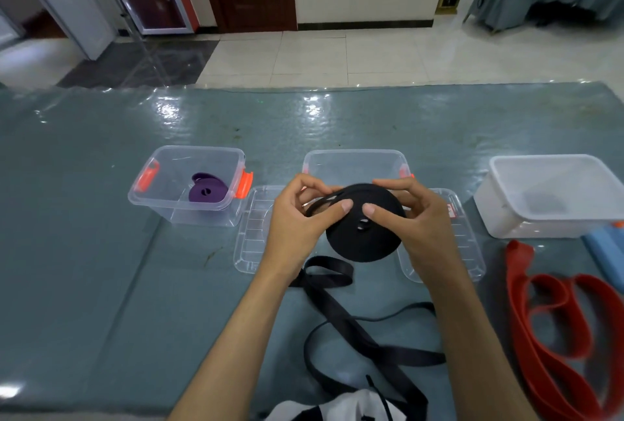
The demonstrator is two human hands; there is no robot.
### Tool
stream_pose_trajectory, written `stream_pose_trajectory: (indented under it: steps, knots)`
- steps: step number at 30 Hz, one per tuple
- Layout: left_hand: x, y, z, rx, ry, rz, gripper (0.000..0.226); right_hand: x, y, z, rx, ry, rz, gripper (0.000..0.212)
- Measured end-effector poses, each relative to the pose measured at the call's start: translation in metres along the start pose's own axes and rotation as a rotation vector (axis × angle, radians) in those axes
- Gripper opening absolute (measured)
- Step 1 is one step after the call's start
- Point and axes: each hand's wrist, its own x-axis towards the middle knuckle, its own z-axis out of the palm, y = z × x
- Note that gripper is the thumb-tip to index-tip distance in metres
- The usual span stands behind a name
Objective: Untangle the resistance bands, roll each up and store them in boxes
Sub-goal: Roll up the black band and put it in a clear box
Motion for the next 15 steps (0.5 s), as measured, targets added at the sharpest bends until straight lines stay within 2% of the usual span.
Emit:
stream_pose_trajectory:
  steps: [9,15]
  knots:
    - [-0.009,-0.009,0.005,-0.058,0.092,0.051,0.025,0.001,0.011,0.009,0.132,0.146,0.041,0.036]
    - [-0.006,-0.019,0.005,-0.212,0.118,-0.062,0.017,0.004,0.021,0.011,0.208,0.177,0.08,0.036]
